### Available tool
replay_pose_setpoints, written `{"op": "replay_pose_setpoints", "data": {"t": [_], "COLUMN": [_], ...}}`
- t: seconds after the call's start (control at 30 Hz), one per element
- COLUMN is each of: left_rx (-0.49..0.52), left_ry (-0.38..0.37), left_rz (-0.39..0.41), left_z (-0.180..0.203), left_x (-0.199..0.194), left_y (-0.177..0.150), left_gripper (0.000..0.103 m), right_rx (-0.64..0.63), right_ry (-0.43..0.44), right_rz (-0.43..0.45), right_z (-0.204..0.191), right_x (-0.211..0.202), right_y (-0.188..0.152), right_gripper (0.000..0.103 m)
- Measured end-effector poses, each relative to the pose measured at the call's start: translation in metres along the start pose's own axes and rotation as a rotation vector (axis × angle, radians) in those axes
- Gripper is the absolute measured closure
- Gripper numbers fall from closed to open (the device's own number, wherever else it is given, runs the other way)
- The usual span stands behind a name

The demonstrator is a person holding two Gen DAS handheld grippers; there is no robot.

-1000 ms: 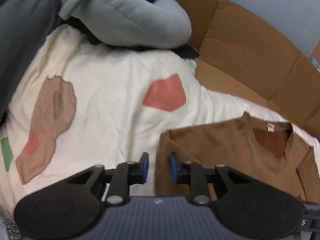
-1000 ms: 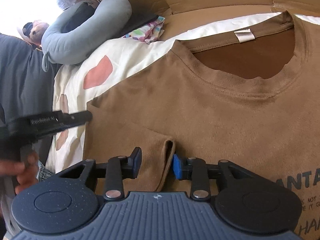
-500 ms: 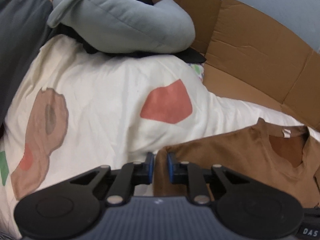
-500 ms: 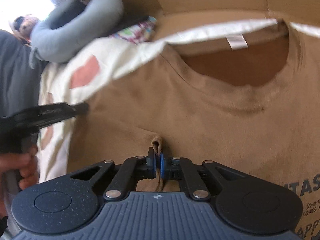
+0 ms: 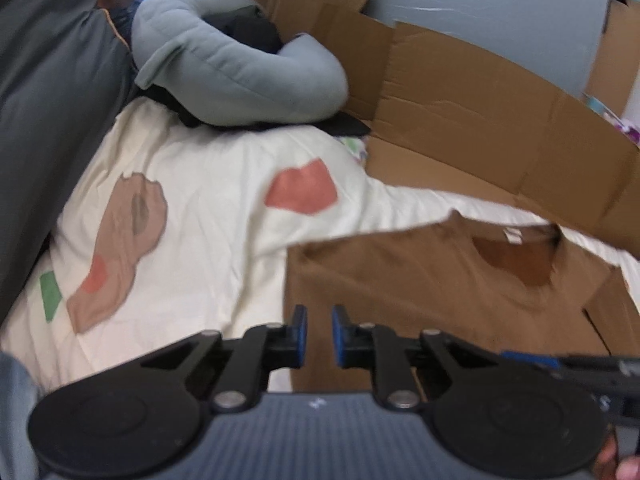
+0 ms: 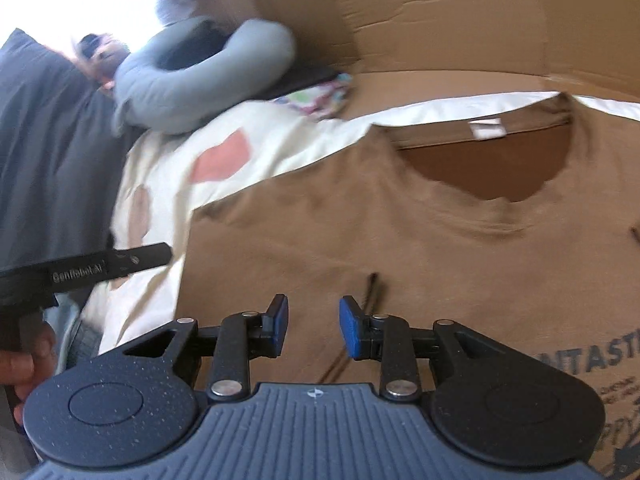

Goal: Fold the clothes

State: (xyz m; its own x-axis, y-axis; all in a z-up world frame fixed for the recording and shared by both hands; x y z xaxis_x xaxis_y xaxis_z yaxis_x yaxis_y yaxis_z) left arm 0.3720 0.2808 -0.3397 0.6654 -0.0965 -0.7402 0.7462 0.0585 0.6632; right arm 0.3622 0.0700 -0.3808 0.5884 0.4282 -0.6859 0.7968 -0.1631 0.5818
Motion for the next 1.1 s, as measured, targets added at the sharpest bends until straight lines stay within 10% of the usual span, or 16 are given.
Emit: {"op": "replay_pose_setpoints", "data": {"t": [0.8,1.0,1.1], "left_rx": [-0.038,-0.038,-0.03], "left_ry": [0.011,0.011,0.001], "left_rz": [-0.082,-0.044,-0.028], "left_z": [0.013,0.038,0.051], "left_x": [-0.022,-0.079,-0.107], "left_y": [-0.108,-0.104,-0.095], "left_gripper": [0.091,0.044,0.044], "right_rx": [-0.286,-0.332,-0.347], "right_ry": [-0.068,-0.062,-0.052], "right_rz": [-0.173,-0.203,-0.215], "right_z": [-0.001,0.001,0.003], "right_x": [0.019,-0.031,-0.065], "right_y": [0.015,0.03,0.038], "right_gripper": [0.071,0.047,0.047]}}
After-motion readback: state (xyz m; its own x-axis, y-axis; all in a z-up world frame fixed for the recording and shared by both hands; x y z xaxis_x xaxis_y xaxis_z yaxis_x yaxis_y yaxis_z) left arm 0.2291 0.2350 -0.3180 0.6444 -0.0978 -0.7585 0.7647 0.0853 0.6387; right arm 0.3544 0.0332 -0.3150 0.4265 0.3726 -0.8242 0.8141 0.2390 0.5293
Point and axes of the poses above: each gripper's, at about its wrist camera, not at the fingertips, and x roughly the way its jaws point, z to its right, y to its top, the point moved 3 cm from there along x, roughly the way its jaws point, and after that the axes turned 1 degree about -x, right-handed, at the moved point
